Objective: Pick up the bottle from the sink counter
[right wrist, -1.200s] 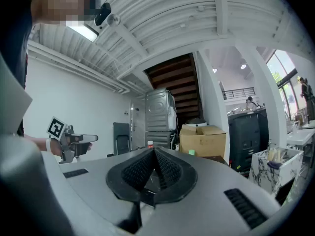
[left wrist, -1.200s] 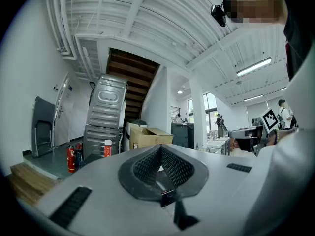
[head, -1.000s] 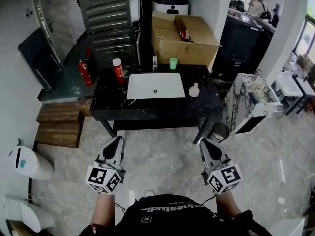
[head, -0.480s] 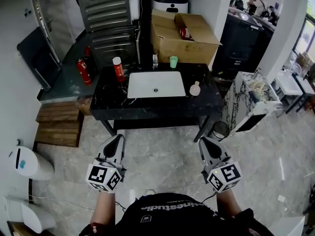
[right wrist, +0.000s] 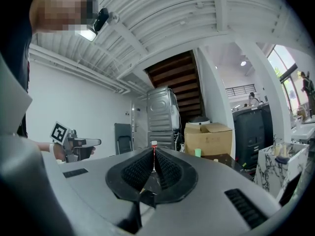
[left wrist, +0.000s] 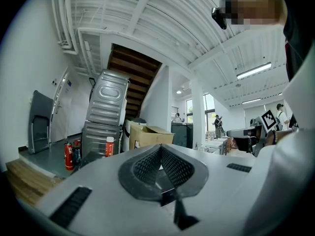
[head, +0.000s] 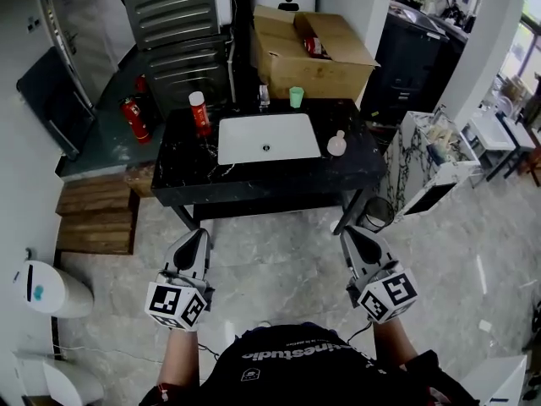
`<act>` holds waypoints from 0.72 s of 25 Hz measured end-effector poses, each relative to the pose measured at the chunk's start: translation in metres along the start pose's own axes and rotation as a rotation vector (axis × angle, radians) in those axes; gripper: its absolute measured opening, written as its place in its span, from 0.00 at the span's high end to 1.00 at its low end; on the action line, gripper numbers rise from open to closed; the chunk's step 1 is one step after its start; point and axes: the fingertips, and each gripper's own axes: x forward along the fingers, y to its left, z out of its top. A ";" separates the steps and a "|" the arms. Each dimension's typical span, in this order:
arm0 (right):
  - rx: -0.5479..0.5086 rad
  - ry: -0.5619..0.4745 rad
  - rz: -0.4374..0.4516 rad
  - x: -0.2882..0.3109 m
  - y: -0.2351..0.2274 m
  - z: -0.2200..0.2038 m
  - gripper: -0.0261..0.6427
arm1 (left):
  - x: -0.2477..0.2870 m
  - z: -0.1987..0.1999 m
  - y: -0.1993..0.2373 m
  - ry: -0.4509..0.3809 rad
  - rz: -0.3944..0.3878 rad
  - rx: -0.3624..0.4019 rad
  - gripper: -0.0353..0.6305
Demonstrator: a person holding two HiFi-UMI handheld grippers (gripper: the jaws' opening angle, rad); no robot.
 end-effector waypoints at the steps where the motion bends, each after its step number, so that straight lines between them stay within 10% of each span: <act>1: -0.003 0.003 -0.004 0.003 0.003 -0.002 0.90 | 0.000 -0.003 0.005 0.001 0.001 -0.005 0.93; 18: 0.001 -0.005 0.015 0.147 -0.120 -0.019 0.90 | 0.192 -0.034 0.048 0.011 -0.030 0.008 0.93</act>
